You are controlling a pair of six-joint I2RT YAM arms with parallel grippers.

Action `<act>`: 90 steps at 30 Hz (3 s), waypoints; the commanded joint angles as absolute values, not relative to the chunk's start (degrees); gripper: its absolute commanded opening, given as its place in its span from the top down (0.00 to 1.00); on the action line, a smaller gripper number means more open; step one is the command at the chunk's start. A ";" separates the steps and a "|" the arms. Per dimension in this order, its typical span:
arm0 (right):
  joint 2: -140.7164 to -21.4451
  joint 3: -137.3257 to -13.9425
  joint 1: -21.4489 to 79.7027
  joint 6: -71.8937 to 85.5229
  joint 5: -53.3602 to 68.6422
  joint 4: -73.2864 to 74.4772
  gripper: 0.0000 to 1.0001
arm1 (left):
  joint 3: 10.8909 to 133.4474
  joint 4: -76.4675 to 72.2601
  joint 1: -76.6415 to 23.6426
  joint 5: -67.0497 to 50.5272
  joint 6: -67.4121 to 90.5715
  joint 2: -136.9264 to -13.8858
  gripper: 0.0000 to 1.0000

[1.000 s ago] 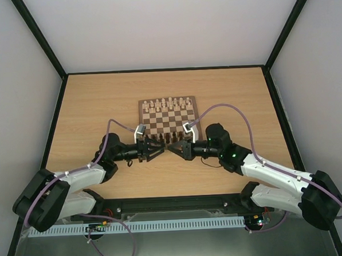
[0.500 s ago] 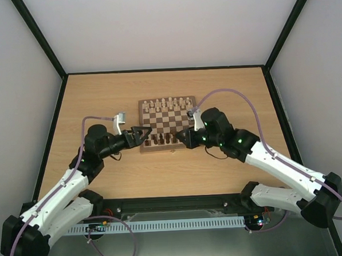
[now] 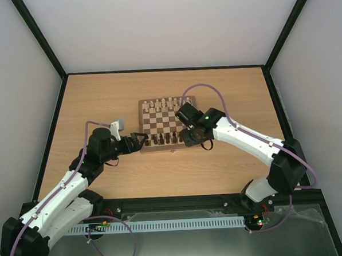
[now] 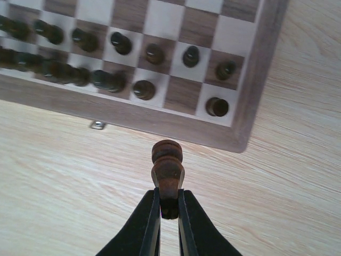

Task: Set up the chess pieces on the board
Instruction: Place the chess piece on the chessboard.

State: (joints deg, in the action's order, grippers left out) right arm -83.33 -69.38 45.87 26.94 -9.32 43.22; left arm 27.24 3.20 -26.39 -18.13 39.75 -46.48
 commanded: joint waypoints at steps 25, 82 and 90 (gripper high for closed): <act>-105.48 -81.55 45.31 22.46 -15.17 51.50 0.87 | 26.10 5.50 -26.54 -18.83 36.48 -43.95 0.01; -107.91 -77.13 42.10 20.75 -13.18 44.45 0.97 | 26.57 5.47 -26.54 -18.81 35.86 -44.29 0.01; -106.15 -76.03 42.10 20.96 -12.66 44.17 0.84 | 26.62 5.45 -26.54 -18.98 35.76 -44.41 0.01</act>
